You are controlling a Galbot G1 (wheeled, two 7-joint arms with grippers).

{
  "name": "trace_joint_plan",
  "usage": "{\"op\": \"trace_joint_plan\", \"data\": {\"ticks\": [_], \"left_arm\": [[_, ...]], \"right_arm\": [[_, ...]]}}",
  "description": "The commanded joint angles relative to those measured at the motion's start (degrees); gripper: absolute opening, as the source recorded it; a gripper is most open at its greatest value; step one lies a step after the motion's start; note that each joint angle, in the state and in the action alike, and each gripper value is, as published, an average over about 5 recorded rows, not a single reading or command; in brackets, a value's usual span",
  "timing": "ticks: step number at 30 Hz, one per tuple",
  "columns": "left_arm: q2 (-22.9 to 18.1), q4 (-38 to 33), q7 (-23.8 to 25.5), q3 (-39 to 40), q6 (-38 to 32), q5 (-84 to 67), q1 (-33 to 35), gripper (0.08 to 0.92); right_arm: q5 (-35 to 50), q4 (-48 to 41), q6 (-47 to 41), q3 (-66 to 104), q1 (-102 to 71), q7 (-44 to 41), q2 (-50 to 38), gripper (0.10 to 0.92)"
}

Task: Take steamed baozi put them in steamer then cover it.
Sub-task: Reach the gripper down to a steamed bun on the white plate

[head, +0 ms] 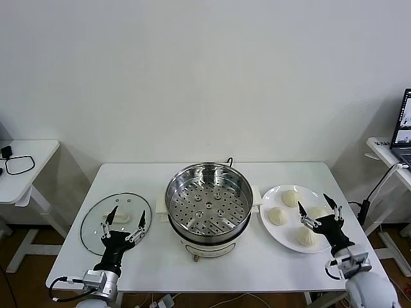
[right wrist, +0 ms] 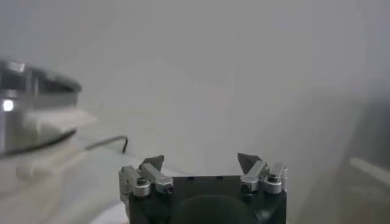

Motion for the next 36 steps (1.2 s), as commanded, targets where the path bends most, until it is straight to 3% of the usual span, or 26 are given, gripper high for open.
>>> {"op": "trace_joint_plan", "data": {"ticks": [1, 8, 15, 23, 36], "left_arm": [[0.42, 0.02, 0.12, 0.2, 0.14, -0.27, -0.31, 0.823], [0.22, -0.47, 0.06, 0.57, 0.29, -0.48, -0.29, 0.823], [-0.26, -0.5, -0.01, 0.34, 0.32, -0.39, -0.17, 0.823], [-0.85, -0.07, 0.18, 0.0, 0.41, -0.01, -0.13, 0.823], [-1.07, 0.18, 0.4, -0.32, 0.32, 0.03, -0.21, 0.823]], "right_arm": [[-13.33, -5.59, -7.07, -9.21, 12.51, -15.54, -19.17, 0.823], [-13.81, -16.61, -9.07, -32.62, 39.73, -37.22, -26.35, 0.823], [-16.09, -32.83, -6.78, -56.69, 66.93, -49.72, -19.15, 0.823], [-23.75, -47.19, -3.66, -64.67, 76.68, -53.46, -6.77, 0.823], [-31.66, -56.32, -2.47, -61.92, 74.63, -52.61, 2.99, 0.823]]}}
